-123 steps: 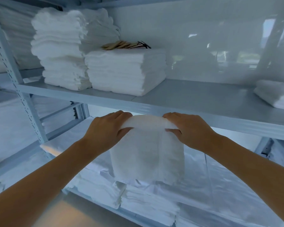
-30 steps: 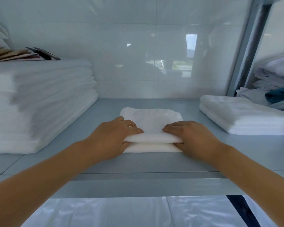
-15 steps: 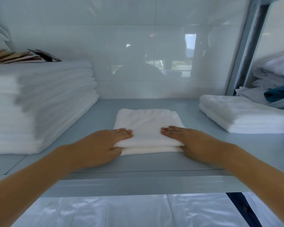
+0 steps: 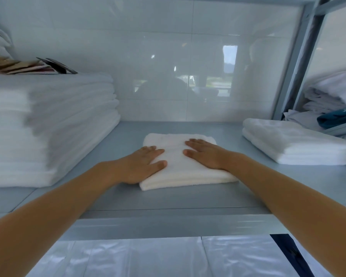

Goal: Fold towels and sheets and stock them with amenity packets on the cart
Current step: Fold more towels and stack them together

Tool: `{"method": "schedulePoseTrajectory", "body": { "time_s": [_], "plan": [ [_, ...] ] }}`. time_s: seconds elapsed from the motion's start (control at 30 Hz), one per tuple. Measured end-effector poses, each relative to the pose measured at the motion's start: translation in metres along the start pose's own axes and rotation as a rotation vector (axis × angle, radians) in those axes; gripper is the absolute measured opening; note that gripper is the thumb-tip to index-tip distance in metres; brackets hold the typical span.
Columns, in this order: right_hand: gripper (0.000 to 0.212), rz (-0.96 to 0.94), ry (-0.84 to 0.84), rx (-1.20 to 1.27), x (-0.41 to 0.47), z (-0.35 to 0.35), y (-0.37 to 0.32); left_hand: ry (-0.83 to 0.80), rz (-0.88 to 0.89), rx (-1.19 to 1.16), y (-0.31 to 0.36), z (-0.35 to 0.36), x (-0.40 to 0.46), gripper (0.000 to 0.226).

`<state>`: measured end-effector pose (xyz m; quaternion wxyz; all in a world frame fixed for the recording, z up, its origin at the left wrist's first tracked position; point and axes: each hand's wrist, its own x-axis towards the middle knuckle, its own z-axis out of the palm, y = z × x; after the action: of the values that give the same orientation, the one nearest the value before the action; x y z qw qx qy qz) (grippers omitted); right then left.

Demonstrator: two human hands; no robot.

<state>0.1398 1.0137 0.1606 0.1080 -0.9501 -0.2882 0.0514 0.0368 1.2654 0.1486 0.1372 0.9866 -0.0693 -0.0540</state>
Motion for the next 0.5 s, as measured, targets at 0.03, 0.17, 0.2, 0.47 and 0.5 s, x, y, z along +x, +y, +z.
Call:
{"method": "schedulePoseTrajectory", "body": {
  "time_s": [0.03, 0.17, 0.2, 0.47, 0.5],
  "plan": [
    [0.072, 0.008, 0.012, 0.012, 0.001, 0.001, 0.004, 0.0, -0.015, -0.017, -0.005, 0.0, -0.002, 0.083],
    [0.073, 0.092, 0.106, -0.004, 0.001, 0.003, 0.005, 0.079, -0.051, -0.062, -0.005, 0.002, -0.005, 0.081],
    [0.076, 0.154, 0.142, -0.021, -0.003, 0.003, 0.007, 0.129, -0.065, -0.072, -0.003, 0.003, -0.004, 0.078],
    [0.078, 0.404, 0.226, -0.074, -0.032, -0.003, 0.005, 0.273, -0.172, -0.161, 0.021, -0.012, 0.017, 0.071],
    [0.077, 0.404, 0.222, -0.038, -0.031, -0.005, 0.003, 0.276, -0.186, -0.183, 0.025, -0.013, 0.02, 0.073]
  ]
}}
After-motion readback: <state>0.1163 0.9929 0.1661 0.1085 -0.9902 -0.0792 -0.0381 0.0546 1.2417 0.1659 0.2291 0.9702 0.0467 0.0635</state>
